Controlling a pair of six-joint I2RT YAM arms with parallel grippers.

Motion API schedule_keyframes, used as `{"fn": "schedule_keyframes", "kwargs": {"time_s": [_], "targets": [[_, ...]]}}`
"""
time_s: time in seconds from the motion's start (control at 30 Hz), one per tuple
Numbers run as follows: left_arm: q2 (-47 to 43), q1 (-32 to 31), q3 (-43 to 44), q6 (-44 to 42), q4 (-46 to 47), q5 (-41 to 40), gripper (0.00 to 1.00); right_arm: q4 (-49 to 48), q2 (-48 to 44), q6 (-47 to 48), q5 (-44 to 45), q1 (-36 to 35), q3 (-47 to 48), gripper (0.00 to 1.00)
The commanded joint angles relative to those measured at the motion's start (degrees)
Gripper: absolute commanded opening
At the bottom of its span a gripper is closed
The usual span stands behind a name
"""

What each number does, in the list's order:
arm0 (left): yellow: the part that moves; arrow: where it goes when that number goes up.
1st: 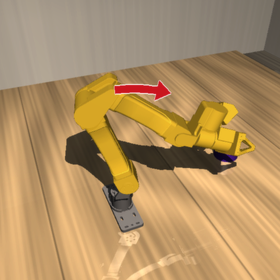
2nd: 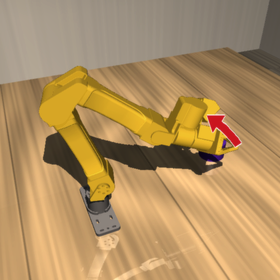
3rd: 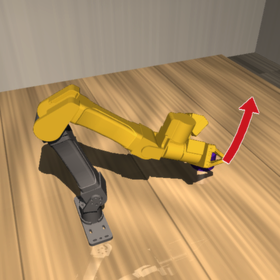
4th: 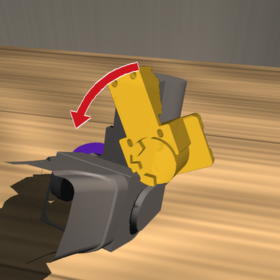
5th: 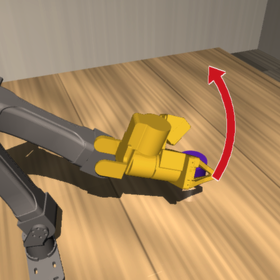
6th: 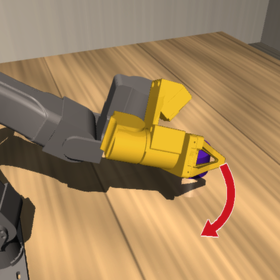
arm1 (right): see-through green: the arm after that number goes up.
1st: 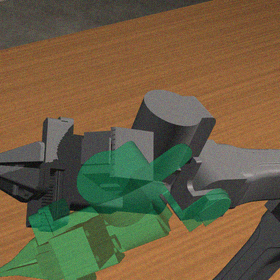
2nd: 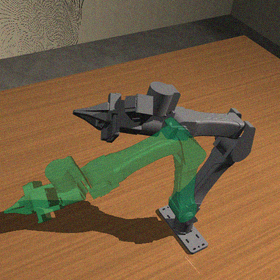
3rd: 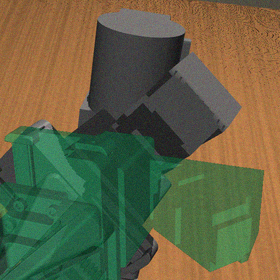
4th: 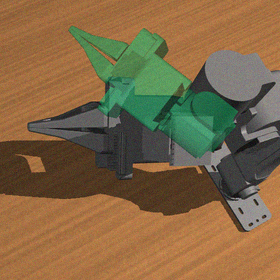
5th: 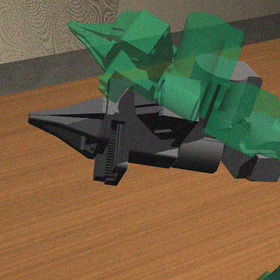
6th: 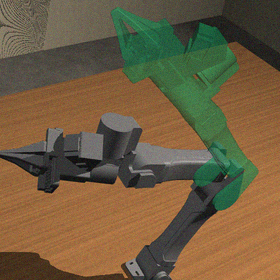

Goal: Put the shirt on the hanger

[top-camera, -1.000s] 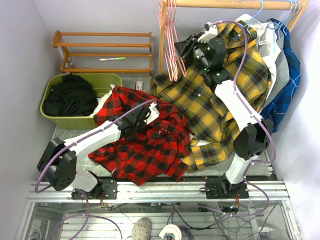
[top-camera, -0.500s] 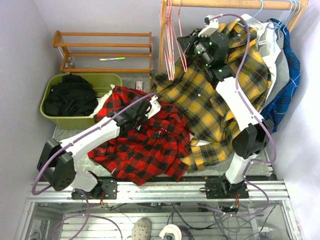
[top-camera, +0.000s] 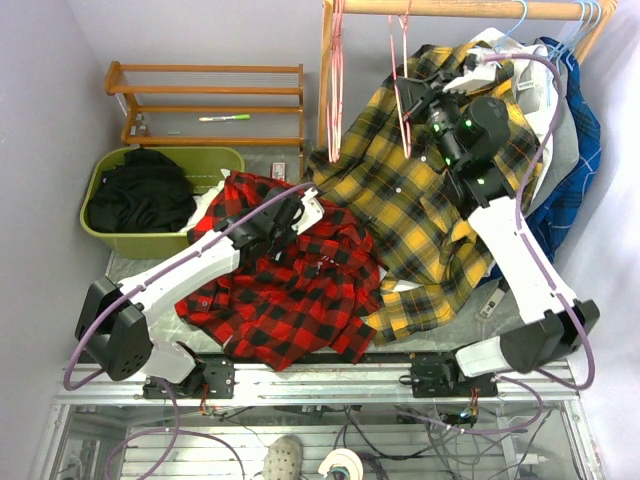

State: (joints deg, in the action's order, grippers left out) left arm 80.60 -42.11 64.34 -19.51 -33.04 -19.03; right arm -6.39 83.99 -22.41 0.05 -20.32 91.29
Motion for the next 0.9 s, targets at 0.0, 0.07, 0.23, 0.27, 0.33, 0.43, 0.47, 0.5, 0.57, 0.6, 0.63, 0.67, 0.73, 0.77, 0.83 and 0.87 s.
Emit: {"fn": "schedule_keyframes", "kwargs": {"time_s": [0.0,0.07,0.23,0.27,0.33,0.43,0.47,0.5,0.57,0.6,0.63,0.67,0.73,0.77,0.83,0.87], "targets": [[0.4,0.15,3.08,-0.04,-0.05,0.02,0.07,-3.84,-6.43,-0.99,1.18,0.25,-4.3,0.0],[0.48,0.11,4.48,-0.48,-0.02,-0.69,0.07,-1.65,-9.9,-1.9,-0.16,0.19,-6.53,0.0],[1.25,0.18,7.67,-0.83,-0.75,-1.24,0.07,-0.41,-23.39,-5.57,0.68,0.16,-20.67,0.0],[1.37,0.13,8.37,-0.76,-1.06,-1.06,0.07,-0.07,-26.79,-6.1,0.84,0.14,-23.99,0.0],[1.42,0.18,9.48,-0.58,-1.61,-0.74,0.07,1.97,-33.32,-7.44,2.13,0.14,-30.11,0.0],[1.79,0.1,11.11,-0.45,-2.26,-1.01,0.07,6.77,-42.94,-9.95,1.32,0.16,-37.75,0.0],[1.96,0.1,11.8,-0.18,-2.63,-1.17,0.07,8.78,-45.57,-10.49,0.15,0.14,-39.6,0.0],[2.13,0.1,12.56,-0.04,-2.84,-1.31,0.07,10.99,-47.84,-10.69,-1.61,0.14,-41.13,0.0],[2.3,0.14,14.26,0.54,-3.6,-1.01,0.07,15.09,-53.39,-11.06,-4.95,0.17,-43.93,0.0],[2.29,0.11,15.08,0.66,-3.94,-0.86,0.07,16.84,-56.26,-11.6,-6.39,0.19,-45.51,0.0],[2.33,0.1,15.84,0.77,-4.29,-0.83,0.07,18.47,-59.47,-12.18,-7.52,0.19,-47.05,0.0],[2.28,0.17,16.56,0.72,-4.58,-0.99,0.07,19.68,-62.29,-12.85,-10.04,0.19,-48.71,0.0],[2.32,0.12,18.03,0.39,-5.08,-1.66,0.07,21.1,-66.66,-14.59,-15.84,0.15,-51.98,0.0],[2.42,0.18,19.14,0.2,-5.41,-1.82,0.07,21.15,-67.89,-15.63,-20.13,0.14,-53.49,0.0],[2.75,0.16,20.77,0.08,-6.22,-1.54,0.07,19.87,-69.02,-18.6,-27.47,0.15,-56.63,0.0],[2.81,0.15,21.35,0.31,-6.47,-1.18,0.07,18.15,-69.77,-20.22,-30.49,0.18,-58.12,0.0]]}}
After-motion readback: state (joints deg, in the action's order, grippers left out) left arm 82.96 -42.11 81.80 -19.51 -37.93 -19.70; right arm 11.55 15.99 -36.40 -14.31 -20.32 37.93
